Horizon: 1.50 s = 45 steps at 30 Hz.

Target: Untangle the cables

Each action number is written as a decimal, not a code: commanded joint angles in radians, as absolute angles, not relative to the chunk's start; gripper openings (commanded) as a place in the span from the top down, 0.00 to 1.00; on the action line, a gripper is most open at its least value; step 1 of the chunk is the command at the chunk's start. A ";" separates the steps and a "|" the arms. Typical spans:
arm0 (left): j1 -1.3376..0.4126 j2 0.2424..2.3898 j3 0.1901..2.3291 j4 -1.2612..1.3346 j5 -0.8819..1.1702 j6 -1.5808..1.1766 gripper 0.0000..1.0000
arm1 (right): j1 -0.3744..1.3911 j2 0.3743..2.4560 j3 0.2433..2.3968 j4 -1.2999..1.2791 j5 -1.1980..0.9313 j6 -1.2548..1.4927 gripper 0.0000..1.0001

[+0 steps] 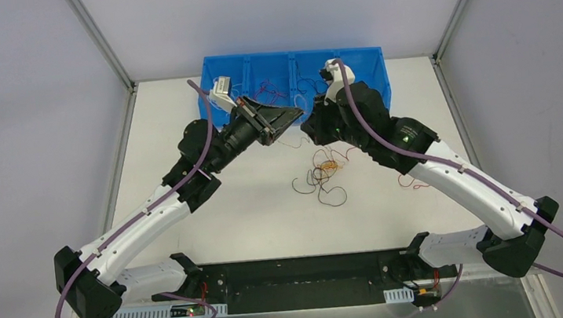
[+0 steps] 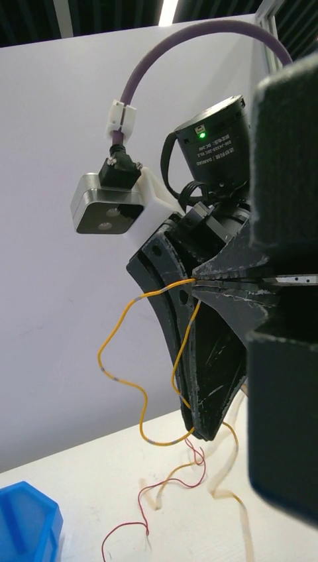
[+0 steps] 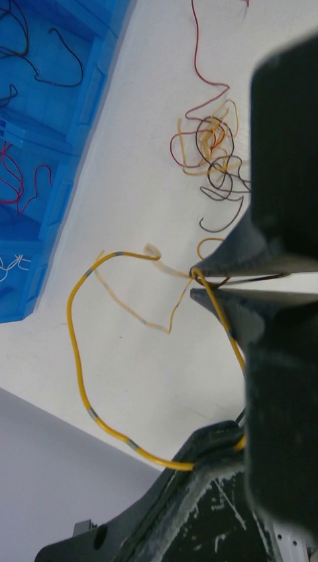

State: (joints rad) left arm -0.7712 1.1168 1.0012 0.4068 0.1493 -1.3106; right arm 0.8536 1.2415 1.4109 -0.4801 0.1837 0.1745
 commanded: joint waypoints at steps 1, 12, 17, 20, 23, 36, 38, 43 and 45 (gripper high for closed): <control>-0.774 1.075 1.040 0.431 0.179 -1.296 1.00 | 0.852 1.220 1.418 -0.470 0.209 0.181 1.00; -0.764 0.948 1.126 0.012 -0.028 -0.934 0.01 | 0.626 1.246 1.488 -0.595 0.371 0.199 1.00; -0.763 0.924 1.123 -0.108 -0.110 -0.820 0.01 | 0.402 1.309 1.503 -0.581 0.321 0.229 1.00; -0.764 0.937 1.123 -0.157 -0.157 -0.797 0.01 | 0.311 1.398 1.543 -0.557 0.278 0.224 1.00; -0.763 0.938 1.105 -0.172 -0.219 -0.801 0.01 | 0.251 1.509 1.609 -0.525 0.239 0.215 1.00; -0.762 0.943 1.040 -0.179 -0.335 -0.668 0.01 | 0.160 2.085 2.148 -0.537 0.153 0.221 1.00; -0.762 0.955 1.044 -0.187 -0.328 -0.632 0.01 | 0.152 2.145 2.212 -0.557 0.158 0.226 0.82; -0.761 1.034 1.085 -0.292 -0.275 -0.579 0.01 | 0.135 2.088 2.198 -0.645 0.134 0.247 0.32; -0.761 1.069 1.081 -0.301 -0.213 -0.576 0.01 | 0.137 1.963 2.028 -0.636 0.098 0.259 0.26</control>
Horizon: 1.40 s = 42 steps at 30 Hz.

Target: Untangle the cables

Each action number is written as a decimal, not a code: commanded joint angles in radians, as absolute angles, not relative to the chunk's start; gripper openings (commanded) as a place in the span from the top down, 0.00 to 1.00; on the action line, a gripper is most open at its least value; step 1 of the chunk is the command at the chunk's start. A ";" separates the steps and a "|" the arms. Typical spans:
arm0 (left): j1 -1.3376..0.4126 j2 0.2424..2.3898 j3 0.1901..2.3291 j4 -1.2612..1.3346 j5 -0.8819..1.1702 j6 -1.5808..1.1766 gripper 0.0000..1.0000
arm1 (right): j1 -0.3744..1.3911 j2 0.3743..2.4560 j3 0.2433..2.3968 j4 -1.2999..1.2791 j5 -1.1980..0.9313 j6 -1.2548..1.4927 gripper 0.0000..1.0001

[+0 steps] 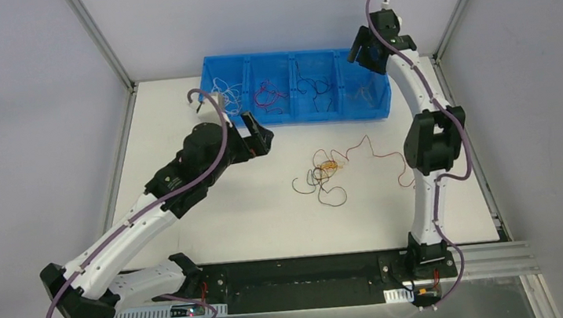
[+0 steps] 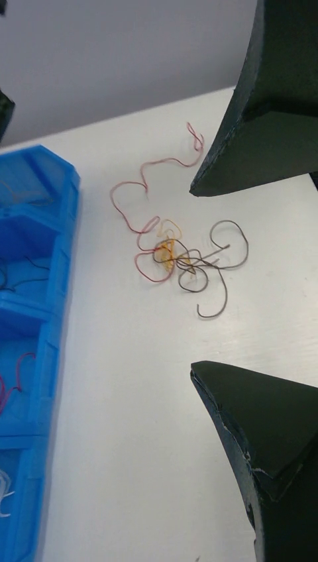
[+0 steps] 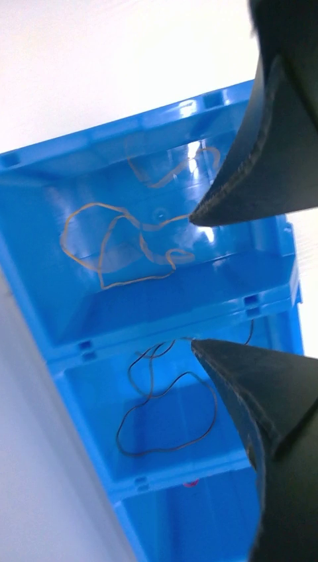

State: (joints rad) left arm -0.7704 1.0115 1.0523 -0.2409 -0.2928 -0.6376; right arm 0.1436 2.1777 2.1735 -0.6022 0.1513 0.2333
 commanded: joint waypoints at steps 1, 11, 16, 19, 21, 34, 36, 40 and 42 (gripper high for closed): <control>-0.761 1.091 1.079 -0.303 -0.187 -0.579 0.01 | 0.138 1.870 1.935 -0.628 0.071 0.266 0.23; -0.763 1.371 1.113 -0.248 0.055 -0.606 0.01 | 0.150 1.561 1.337 -0.645 -0.050 0.250 0.20; -0.777 1.562 1.163 -0.158 0.126 -0.618 0.01 | 0.165 1.625 1.288 -0.607 -0.041 0.259 0.19; -0.787 1.650 1.183 -0.077 0.152 -0.642 0.03 | 0.185 1.656 1.282 -0.580 -0.057 0.255 0.20; -0.786 1.720 1.201 -0.032 0.172 -0.663 0.09 | 0.209 1.670 1.279 -0.560 -0.076 0.251 0.20; -0.792 1.981 1.215 0.178 0.269 -0.851 0.34 | 0.337 1.755 1.308 -0.533 -0.103 0.243 0.24; -0.791 1.969 1.188 0.181 0.246 -0.861 0.42 | 0.349 1.784 1.315 -0.539 -0.099 0.239 0.26; -0.792 1.935 1.137 0.174 0.225 -0.868 0.57 | 0.373 1.838 1.319 -0.538 -0.077 0.235 0.38; -0.788 1.912 1.116 0.146 0.217 -0.865 0.70 | 0.383 1.860 1.313 -0.545 -0.054 0.235 0.54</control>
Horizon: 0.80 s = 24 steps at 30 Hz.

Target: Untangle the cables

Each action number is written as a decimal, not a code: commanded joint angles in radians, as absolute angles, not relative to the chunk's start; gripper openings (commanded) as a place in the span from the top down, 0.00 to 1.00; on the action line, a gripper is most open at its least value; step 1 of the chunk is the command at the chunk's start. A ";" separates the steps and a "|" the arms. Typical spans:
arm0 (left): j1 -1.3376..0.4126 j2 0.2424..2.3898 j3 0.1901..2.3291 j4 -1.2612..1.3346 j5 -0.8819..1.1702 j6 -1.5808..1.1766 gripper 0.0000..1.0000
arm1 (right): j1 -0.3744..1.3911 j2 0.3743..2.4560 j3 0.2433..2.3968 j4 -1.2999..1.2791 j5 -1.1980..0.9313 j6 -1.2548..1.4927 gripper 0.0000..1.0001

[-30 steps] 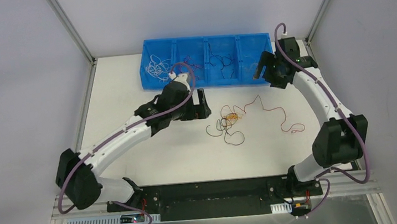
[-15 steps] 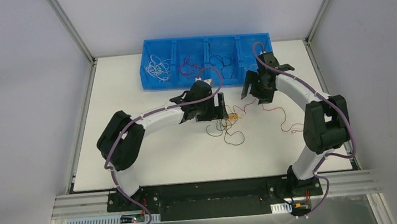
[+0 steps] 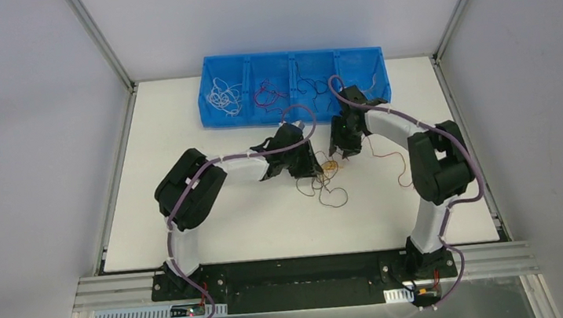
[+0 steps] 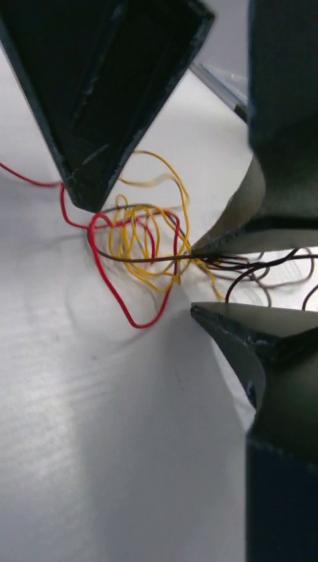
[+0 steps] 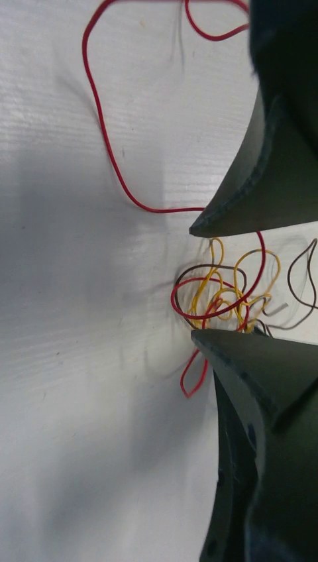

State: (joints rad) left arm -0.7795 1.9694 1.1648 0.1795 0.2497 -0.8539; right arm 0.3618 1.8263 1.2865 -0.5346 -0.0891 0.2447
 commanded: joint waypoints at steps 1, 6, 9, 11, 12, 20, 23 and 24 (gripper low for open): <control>-0.784 1.893 1.104 0.118 0.205 -0.862 0.78 | 0.383 1.863 1.311 -0.547 -0.042 0.237 0.64; -0.736 1.710 0.993 -0.069 0.107 -0.816 1.00 | 0.380 1.824 1.300 -0.569 0.065 0.246 1.00; -0.699 1.565 0.933 -0.232 0.012 -0.756 1.00 | 0.371 1.786 1.309 -0.581 0.113 0.266 1.00; -0.663 1.465 0.893 -0.311 -0.058 -0.736 1.00 | 0.363 1.761 1.311 -0.587 0.136 0.280 1.00; -0.640 1.422 0.871 -0.336 -0.071 -0.728 1.00 | 0.359 1.749 1.313 -0.589 0.147 0.287 1.00; -0.503 1.280 0.776 -0.416 -0.071 -0.678 1.00 | 0.339 1.625 1.359 -0.648 0.172 0.297 1.00; -0.456 1.282 0.752 -0.429 -0.064 -0.680 1.00 | 0.322 1.576 1.396 -0.679 0.202 0.292 1.00; -0.441 1.279 0.743 -0.432 -0.062 -0.683 1.00 | 0.309 1.560 1.405 -0.688 0.208 0.293 1.00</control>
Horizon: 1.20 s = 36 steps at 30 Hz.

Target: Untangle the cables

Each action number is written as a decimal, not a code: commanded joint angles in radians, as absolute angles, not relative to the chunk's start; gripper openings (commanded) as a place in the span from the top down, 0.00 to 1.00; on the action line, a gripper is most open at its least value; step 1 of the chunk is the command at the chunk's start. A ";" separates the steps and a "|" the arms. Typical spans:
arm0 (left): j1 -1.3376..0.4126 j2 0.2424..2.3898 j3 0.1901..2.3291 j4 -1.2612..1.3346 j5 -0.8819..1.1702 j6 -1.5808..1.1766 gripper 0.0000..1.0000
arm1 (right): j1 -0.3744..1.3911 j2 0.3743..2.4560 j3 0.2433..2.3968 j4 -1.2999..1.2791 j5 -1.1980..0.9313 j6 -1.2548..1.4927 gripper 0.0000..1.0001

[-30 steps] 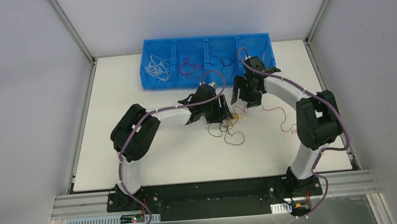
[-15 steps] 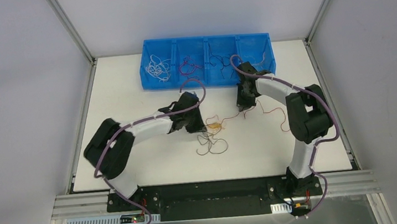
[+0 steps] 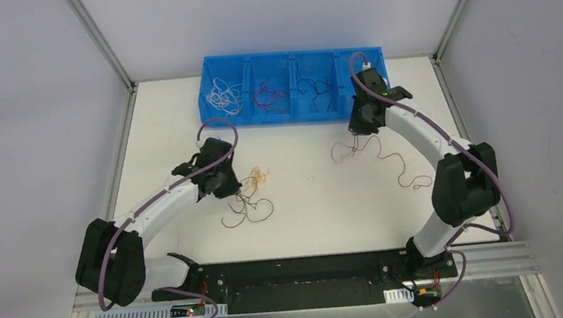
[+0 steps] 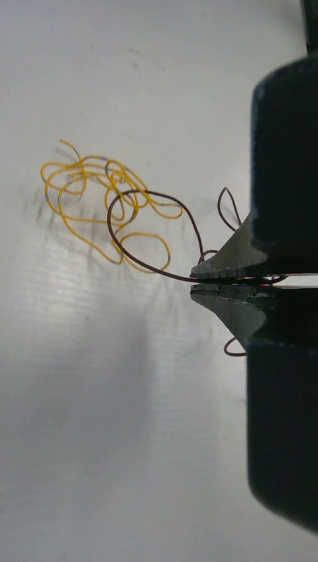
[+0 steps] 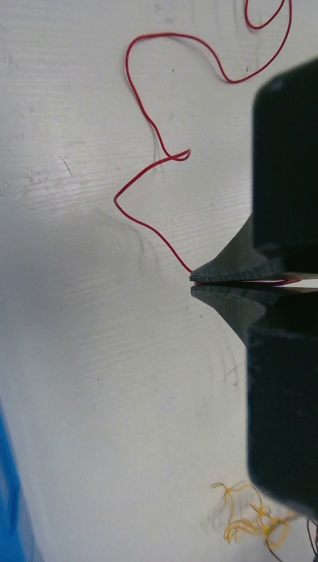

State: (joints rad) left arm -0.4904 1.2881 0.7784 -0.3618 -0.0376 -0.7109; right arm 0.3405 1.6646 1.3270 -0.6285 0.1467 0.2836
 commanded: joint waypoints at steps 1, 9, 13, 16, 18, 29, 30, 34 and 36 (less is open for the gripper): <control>-0.421 1.277 0.733 -0.434 -0.057 -0.684 1.00 | 0.292 1.546 1.417 -0.700 0.210 0.293 1.00; -0.351 1.309 0.718 -0.342 0.130 -0.661 1.00 | 0.236 1.498 1.531 -0.782 0.042 0.300 1.00; -0.400 1.317 0.766 -0.296 0.184 -0.629 1.00 | 0.303 1.484 1.641 -0.813 -0.057 0.340 1.00; -0.412 1.305 0.807 -0.297 0.208 -0.618 1.00 | 0.393 1.495 1.753 -0.853 -0.056 0.365 1.00; -0.412 1.295 0.823 -0.296 0.220 -0.618 1.00 | 0.422 1.501 1.810 -0.877 -0.067 0.384 1.00; -0.430 1.275 0.856 -0.295 0.277 -0.589 0.85 | 0.404 1.477 1.554 -0.854 0.019 0.340 1.00; -0.430 1.279 0.858 -0.295 0.281 -0.589 0.84 | 0.405 1.478 1.482 -0.833 0.035 0.336 1.00; -0.439 1.301 0.872 -0.294 0.312 -0.577 0.77 | 0.404 1.502 1.342 -0.765 0.052 0.332 1.00; -0.459 1.310 0.890 -0.290 0.320 -0.561 0.70 | 0.404 1.538 1.314 -0.761 0.056 0.329 1.00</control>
